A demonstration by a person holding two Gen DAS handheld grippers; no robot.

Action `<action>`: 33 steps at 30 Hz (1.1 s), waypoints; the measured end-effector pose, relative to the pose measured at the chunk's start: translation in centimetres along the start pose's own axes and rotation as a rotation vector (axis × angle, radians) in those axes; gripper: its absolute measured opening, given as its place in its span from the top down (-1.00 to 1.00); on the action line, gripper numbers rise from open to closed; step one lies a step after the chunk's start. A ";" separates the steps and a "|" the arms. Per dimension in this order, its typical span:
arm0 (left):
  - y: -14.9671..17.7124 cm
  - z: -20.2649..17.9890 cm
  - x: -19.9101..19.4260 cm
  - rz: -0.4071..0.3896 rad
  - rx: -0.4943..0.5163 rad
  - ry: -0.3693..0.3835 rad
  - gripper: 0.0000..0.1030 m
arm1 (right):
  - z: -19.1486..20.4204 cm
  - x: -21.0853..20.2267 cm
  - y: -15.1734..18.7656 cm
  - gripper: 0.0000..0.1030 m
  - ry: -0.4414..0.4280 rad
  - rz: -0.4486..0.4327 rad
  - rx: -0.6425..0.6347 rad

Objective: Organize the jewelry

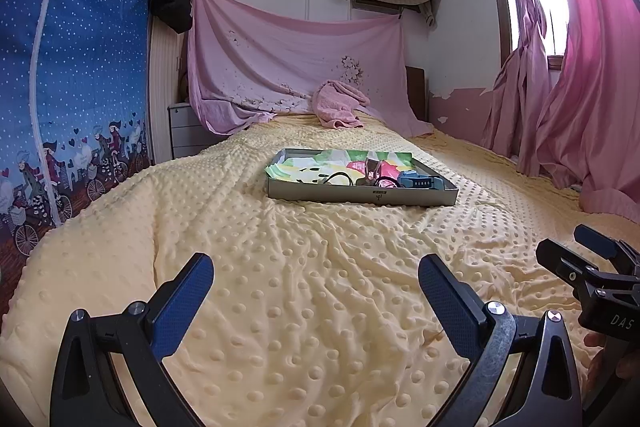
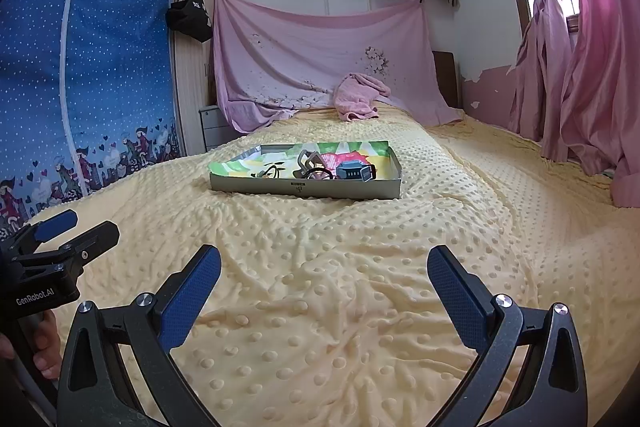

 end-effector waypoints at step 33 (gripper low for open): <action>-0.1 -0.2 -0.1 -0.003 0.001 0.001 -1.00 | 0.0 -0.1 -0.1 -0.97 0.000 -0.003 -0.009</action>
Point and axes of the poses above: each gripper's, at about its wrist camera, not at the fingertips, and x roughly the way its jaws point, z to its left, y to its underside, the point moved 8 cm from there along x, roughly the way its jaws point, and after that the axes turned 4 degrees about -x, right-handed, at the moved point
